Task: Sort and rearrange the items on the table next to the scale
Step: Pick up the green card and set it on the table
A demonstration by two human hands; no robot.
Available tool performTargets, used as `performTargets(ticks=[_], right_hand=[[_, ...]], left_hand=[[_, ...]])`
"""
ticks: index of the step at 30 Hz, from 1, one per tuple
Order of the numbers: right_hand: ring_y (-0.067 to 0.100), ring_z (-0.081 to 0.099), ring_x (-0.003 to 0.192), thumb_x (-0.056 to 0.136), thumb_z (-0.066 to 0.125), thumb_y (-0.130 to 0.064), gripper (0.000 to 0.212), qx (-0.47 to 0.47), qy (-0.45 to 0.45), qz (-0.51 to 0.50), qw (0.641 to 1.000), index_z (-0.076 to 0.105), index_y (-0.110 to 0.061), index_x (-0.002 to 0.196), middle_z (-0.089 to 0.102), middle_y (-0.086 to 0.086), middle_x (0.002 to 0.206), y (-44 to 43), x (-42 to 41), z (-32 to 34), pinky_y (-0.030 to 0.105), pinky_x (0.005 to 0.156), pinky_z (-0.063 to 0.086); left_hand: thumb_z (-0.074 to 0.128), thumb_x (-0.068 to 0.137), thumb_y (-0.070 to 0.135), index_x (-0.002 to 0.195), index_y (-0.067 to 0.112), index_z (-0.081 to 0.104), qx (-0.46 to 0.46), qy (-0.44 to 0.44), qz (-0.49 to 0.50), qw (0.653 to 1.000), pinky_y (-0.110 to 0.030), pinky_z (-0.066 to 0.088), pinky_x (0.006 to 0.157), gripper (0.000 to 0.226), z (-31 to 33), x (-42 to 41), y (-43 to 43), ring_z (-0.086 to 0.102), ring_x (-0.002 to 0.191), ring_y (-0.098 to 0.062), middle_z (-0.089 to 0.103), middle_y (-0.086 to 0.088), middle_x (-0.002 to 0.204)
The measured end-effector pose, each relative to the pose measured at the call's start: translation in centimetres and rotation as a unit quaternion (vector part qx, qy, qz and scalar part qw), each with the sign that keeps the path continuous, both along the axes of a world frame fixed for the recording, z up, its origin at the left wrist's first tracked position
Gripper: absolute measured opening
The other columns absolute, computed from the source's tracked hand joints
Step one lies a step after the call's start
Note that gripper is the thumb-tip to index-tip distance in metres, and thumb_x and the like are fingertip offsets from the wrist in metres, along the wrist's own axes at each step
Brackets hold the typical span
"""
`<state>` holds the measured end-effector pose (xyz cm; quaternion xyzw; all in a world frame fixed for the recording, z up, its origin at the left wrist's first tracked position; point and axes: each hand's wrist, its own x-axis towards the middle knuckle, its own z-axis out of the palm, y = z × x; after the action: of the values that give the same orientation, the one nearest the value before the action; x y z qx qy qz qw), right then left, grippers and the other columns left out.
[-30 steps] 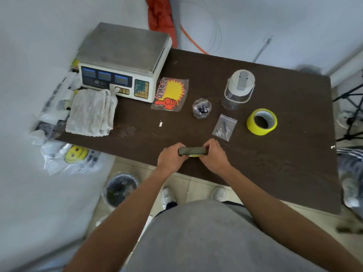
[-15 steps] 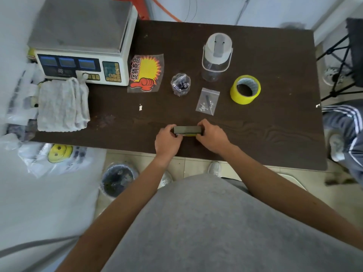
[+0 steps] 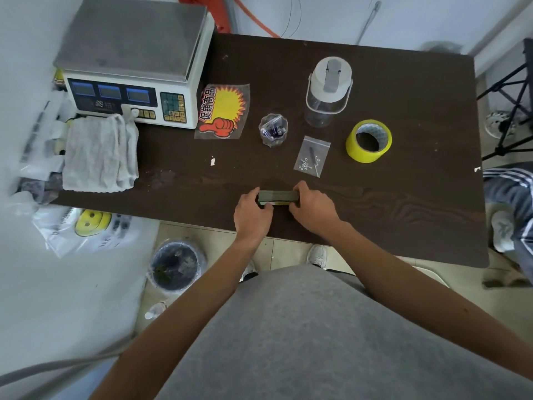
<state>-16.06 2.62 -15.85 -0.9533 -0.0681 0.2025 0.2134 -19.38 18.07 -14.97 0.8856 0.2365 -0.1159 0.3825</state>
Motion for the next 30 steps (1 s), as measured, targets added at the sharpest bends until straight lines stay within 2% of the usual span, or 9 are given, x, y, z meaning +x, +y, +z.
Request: performTargets(ticks=[2,7,11,17,22,26,28,30], right_hand=[[0.024,0.058,0.072,0.095,0.057,-0.029,0.029,-0.013,-0.008,0.014,1.0,0.047,-0.015,0.119,0.066,0.008,0.095,0.1,-0.1,0.0,0.034,0.062,0.043],[0.027,0.064,0.08,0.095,0.057,-0.03,0.03,-0.021,-0.015,0.025,0.999,0.049,-0.016,0.12,0.066,0.007,0.097,0.5,0.0,0.1,0.036,0.064,0.049],[0.027,0.065,0.079,0.095,0.057,-0.032,0.031,-0.033,-0.011,0.032,0.999,0.05,-0.018,0.122,0.067,0.007,0.094,0.3,0.0,0.2,0.037,0.064,0.052],[0.025,0.065,0.084,0.096,0.056,-0.033,0.03,-0.02,-0.024,0.031,0.999,0.053,-0.022,0.123,0.068,0.003,0.099,-0.1,-0.1,0.2,0.032,0.063,0.045],[0.024,0.065,0.085,0.09,0.063,-0.033,0.028,0.025,-0.009,-0.027,0.999,0.058,-0.022,0.116,0.067,0.001,0.093,-0.3,-0.5,0.4,0.032,0.066,0.044],[0.015,0.062,0.078,0.085,0.071,-0.032,0.027,0.127,0.036,-0.123,0.984,0.062,-0.021,0.108,0.066,-0.002,0.09,-0.6,0.0,1.0,0.03,0.062,0.047],[0.012,0.06,0.079,0.084,0.072,-0.029,0.029,0.166,0.043,-0.163,0.972,0.063,-0.02,0.11,0.064,-0.002,0.096,-0.8,0.3,1.1,0.027,0.063,0.047],[0.014,0.059,0.089,0.083,0.072,-0.028,0.03,0.178,0.036,-0.182,0.966,0.064,-0.02,0.111,0.058,0.0,0.108,-1.0,0.5,1.1,0.029,0.074,0.049]], left_hand=[[0.062,0.096,0.022,0.149,0.016,0.047,-0.018,0.009,0.011,1.0,-0.034,0.037,0.109,0.056,0.3,0.0,-0.2,0.05,0.133,-0.024,0.054,-0.008,0.144],[0.063,0.095,0.024,0.153,0.015,0.039,-0.042,0.024,0.014,0.999,-0.037,0.037,0.113,0.063,0.5,-0.1,-0.4,0.046,0.137,-0.023,0.048,-0.006,0.151],[0.062,0.095,0.025,0.152,0.017,0.042,-0.053,0.025,0.012,0.998,-0.039,0.04,0.113,0.061,0.5,-0.3,-0.1,0.05,0.135,-0.022,0.05,-0.004,0.149],[0.059,0.095,0.01,0.147,0.016,0.047,-0.018,0.008,-0.02,1.0,-0.037,0.044,0.109,0.054,0.2,-0.4,0.4,0.053,0.13,-0.021,0.055,-0.003,0.142],[0.06,0.094,0.007,0.13,0.016,0.056,-0.015,0.023,-0.033,0.999,-0.031,0.047,0.093,0.037,0.1,0.5,1.0,0.059,0.116,-0.021,0.061,-0.002,0.127],[0.06,0.096,0.016,0.125,0.021,0.056,-0.088,0.046,0.014,0.995,-0.029,0.048,0.082,0.029,0.7,1.2,1.0,0.057,0.098,-0.013,0.057,0.006,0.112],[0.06,0.096,0.021,0.123,0.022,0.057,-0.134,0.053,0.049,0.988,-0.028,0.047,0.081,0.027,0.7,1.5,0.8,0.055,0.094,-0.009,0.054,0.01,0.105],[0.061,0.095,0.025,0.122,0.024,0.057,-0.162,0.061,0.065,0.983,-0.029,0.049,0.083,0.027,0.6,1.6,0.6,0.057,0.101,-0.012,0.056,0.007,0.111]])
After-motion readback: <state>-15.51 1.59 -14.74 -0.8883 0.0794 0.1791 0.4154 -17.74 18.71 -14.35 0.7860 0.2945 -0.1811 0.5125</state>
